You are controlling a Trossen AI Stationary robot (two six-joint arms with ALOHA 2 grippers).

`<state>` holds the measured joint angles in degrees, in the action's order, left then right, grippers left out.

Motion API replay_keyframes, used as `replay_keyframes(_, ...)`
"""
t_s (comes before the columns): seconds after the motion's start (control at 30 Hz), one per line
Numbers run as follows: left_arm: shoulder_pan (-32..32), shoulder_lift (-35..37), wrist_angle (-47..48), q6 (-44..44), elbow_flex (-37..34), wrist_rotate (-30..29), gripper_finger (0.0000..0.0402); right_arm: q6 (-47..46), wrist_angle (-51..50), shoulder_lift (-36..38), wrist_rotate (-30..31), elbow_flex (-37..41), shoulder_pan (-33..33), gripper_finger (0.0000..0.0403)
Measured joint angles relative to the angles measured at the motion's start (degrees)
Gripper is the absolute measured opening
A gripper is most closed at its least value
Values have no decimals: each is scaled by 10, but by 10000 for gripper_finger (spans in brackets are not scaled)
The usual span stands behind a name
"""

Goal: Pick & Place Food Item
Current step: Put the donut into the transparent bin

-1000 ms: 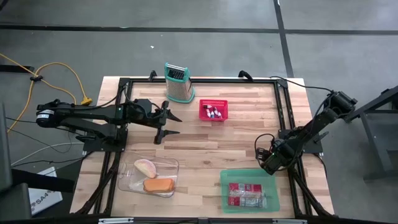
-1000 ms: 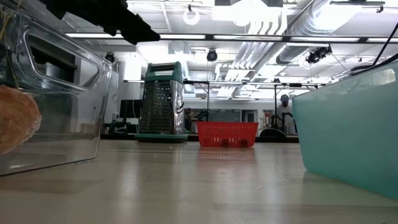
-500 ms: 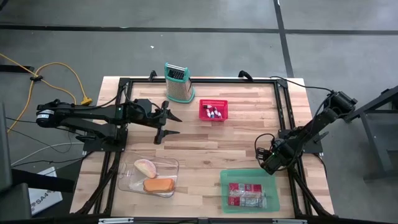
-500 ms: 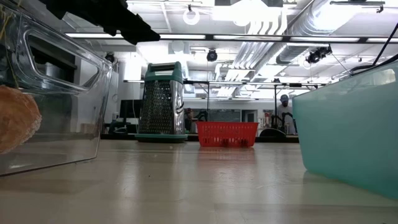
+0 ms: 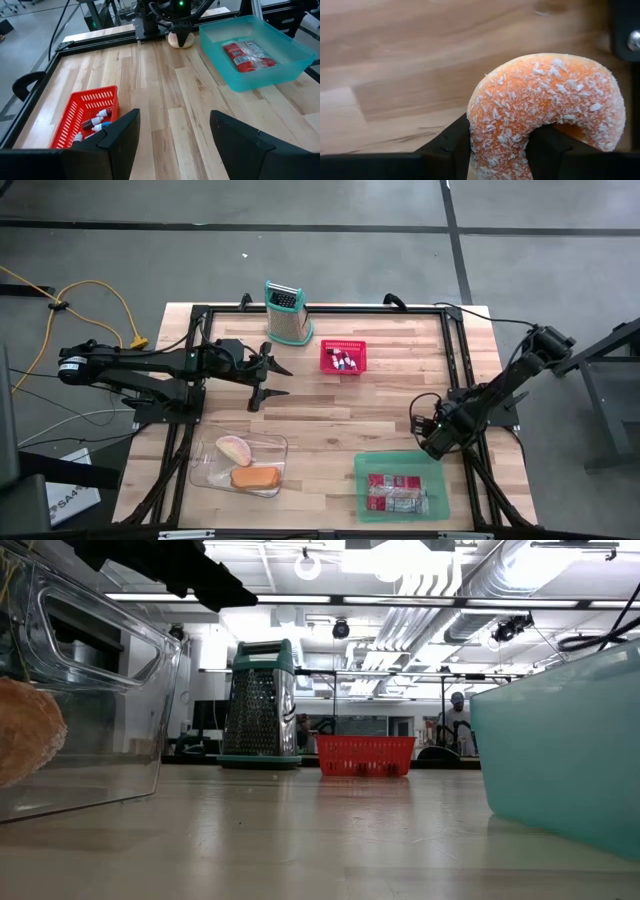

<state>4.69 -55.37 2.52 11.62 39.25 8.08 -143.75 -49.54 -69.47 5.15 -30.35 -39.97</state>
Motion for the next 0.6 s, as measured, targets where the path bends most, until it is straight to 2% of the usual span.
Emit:
replay_keyframes(0.17,0,0,0,0,0,0,232,14,-3,17,46,0,0,146)
replay_keyframes(0.4,0,0,0,0,0,0,232,45,-6,33,151,0,0,146)
replay_keyframes(0.6,0,0,0,0,0,0,232,81,13,53,216,0,0,146)
